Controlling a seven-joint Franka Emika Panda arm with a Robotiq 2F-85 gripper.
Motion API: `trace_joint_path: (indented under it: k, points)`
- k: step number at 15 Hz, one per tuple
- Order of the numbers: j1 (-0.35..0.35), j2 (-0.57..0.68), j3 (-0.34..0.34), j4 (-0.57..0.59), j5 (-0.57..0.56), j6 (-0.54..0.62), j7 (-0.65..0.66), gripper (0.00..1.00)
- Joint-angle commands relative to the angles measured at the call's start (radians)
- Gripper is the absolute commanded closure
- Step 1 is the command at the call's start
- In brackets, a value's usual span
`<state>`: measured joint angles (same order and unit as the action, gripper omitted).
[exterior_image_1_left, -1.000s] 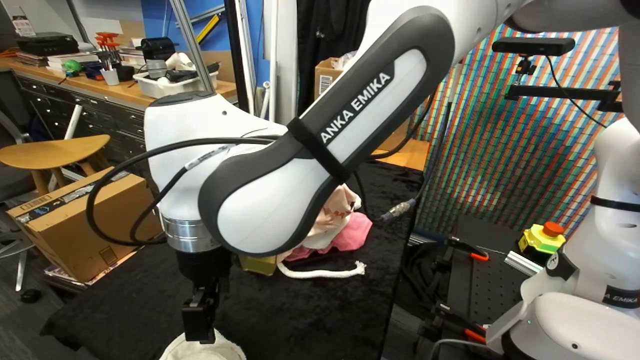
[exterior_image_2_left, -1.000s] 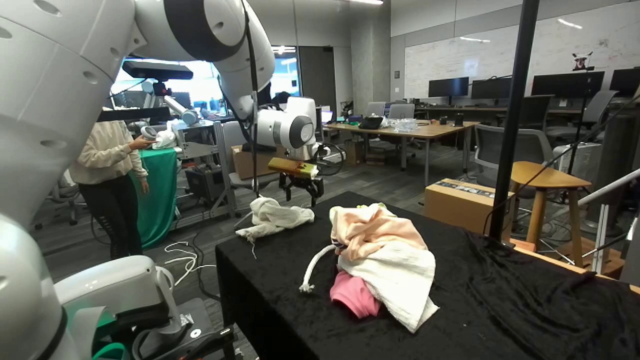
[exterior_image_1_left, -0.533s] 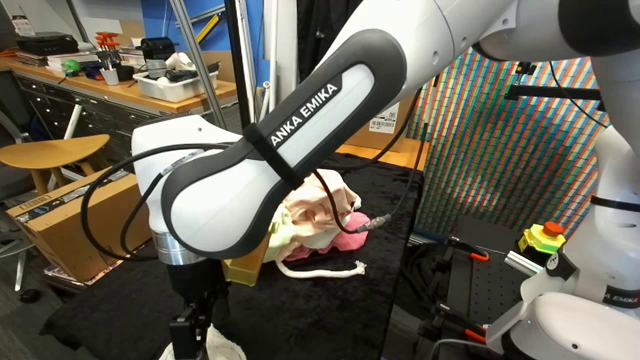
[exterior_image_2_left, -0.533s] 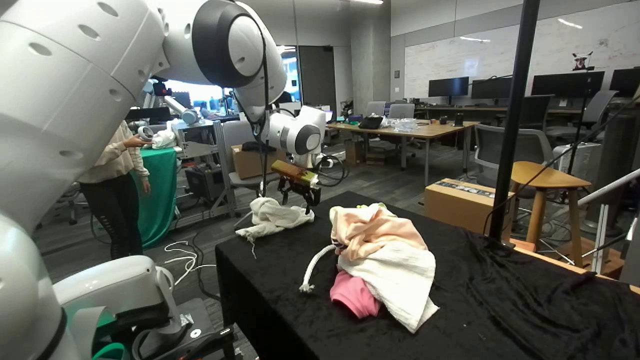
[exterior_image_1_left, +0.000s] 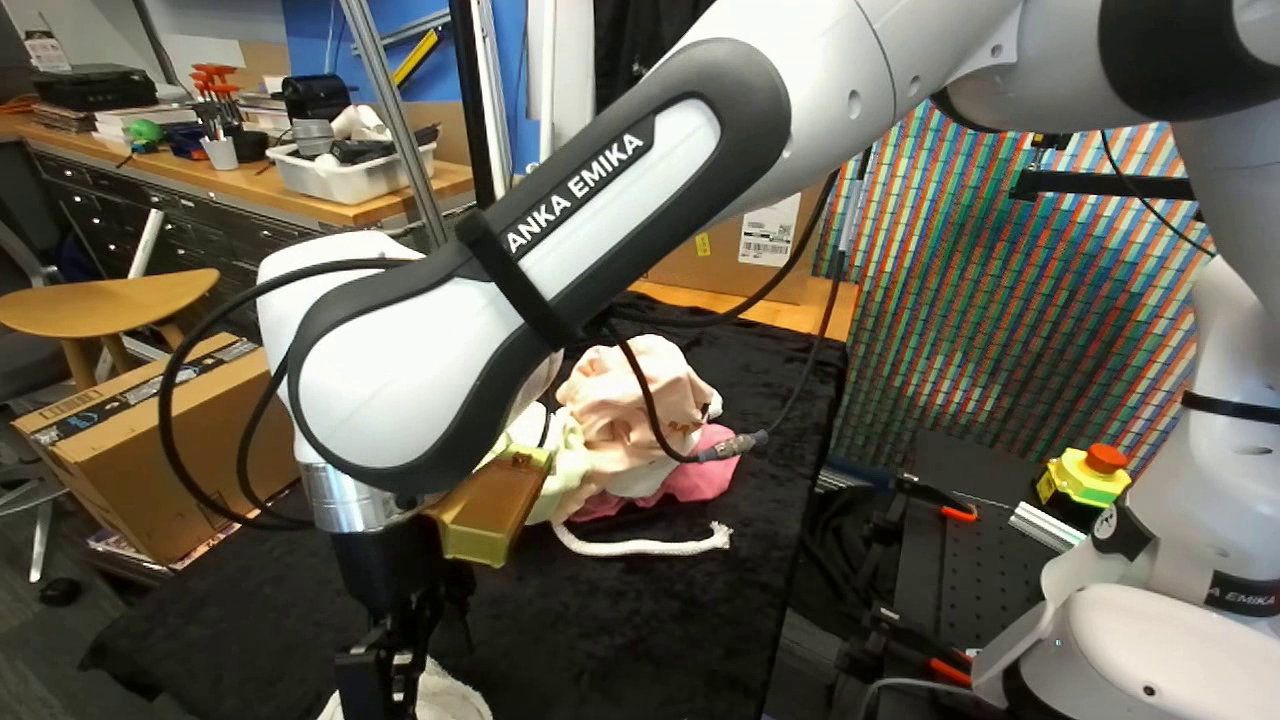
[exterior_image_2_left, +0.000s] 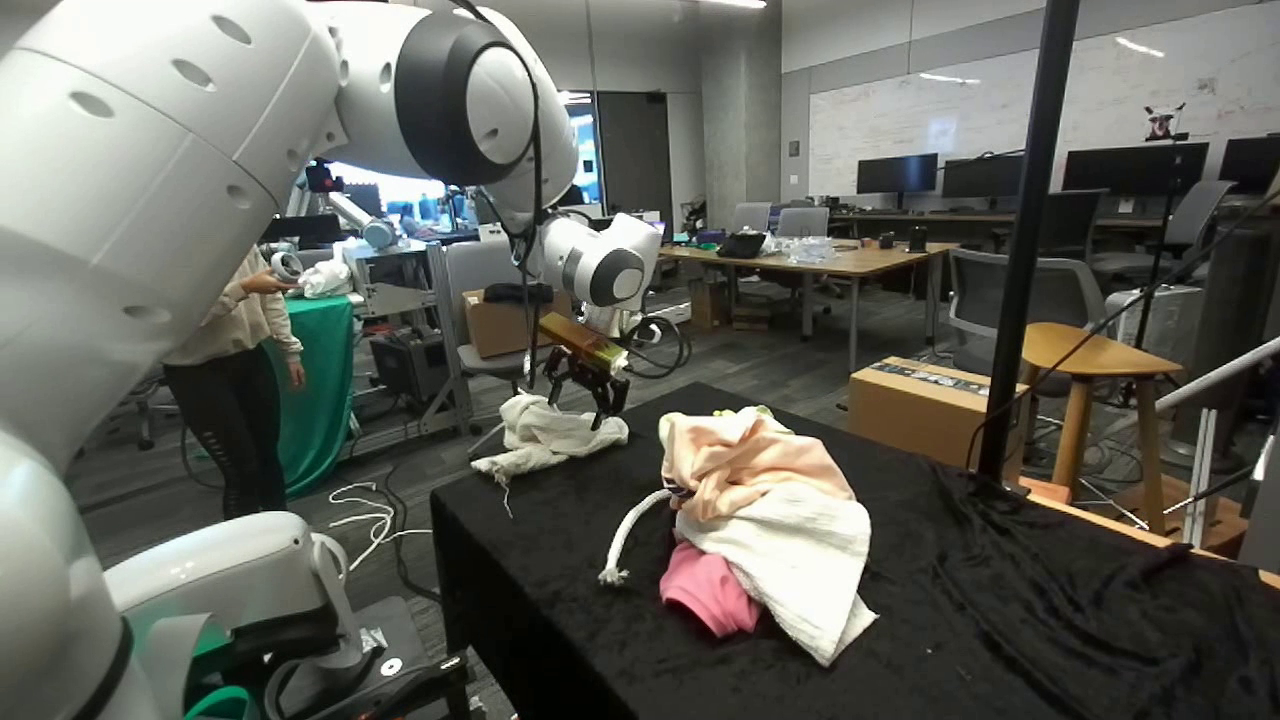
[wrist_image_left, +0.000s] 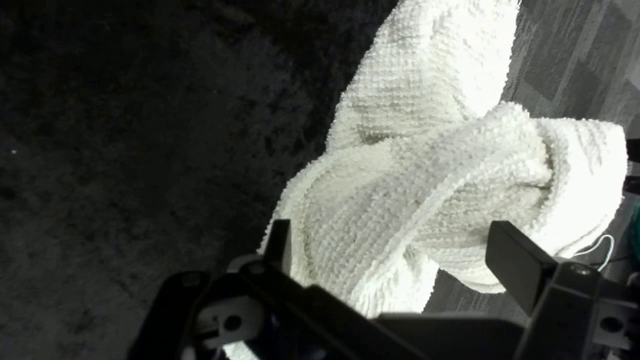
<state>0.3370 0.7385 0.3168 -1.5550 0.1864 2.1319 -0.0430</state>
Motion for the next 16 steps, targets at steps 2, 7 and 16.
trace_joint_path:
  k: [2,7,16]
  points:
    - [-0.009,0.031,0.016,0.058,0.052,-0.067,-0.003,0.0]
    - [-0.009,0.008,0.006,0.06,0.074,-0.103,0.015,0.0]
    - [-0.013,-0.011,0.027,0.061,0.105,-0.138,0.007,0.0]
